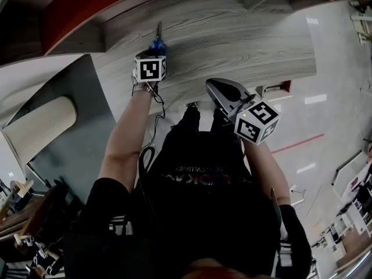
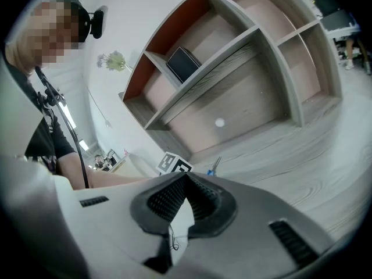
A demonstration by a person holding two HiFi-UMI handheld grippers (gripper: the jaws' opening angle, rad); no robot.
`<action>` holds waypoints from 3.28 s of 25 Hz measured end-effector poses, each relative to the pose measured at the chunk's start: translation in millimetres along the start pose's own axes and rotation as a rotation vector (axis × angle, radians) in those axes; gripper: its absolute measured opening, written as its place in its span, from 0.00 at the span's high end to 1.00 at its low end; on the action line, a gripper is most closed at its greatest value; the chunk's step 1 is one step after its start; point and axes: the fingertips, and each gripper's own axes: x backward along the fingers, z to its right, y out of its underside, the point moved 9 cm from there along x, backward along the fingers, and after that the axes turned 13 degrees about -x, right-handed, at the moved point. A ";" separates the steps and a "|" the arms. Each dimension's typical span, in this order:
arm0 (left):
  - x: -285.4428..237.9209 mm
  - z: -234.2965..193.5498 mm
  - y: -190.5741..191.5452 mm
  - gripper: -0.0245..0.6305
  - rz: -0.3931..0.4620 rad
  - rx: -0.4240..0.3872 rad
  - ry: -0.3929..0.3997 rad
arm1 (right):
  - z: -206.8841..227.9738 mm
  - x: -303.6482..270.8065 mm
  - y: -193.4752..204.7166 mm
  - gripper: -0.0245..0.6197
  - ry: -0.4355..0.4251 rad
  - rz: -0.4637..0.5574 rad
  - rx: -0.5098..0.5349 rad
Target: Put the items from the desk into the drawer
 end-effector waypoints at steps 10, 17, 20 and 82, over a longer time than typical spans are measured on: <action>-1.0 -2.6 2.7 0.82 0.046 0.011 -0.018 | -0.3 1.6 0.2 0.94 0.002 0.002 0.008; 4.3 -8.0 0.1 0.82 0.097 -0.012 -0.024 | 1.8 11.6 -3.5 0.94 0.019 0.023 0.006; 15.0 -5.3 -9.0 0.82 0.144 -0.034 -0.019 | 2.3 16.2 -4.3 0.94 0.024 0.037 0.007; 45.1 411.9 -74.9 0.82 0.236 -0.551 0.542 | 169.4 268.8 105.0 0.94 0.362 0.397 -0.327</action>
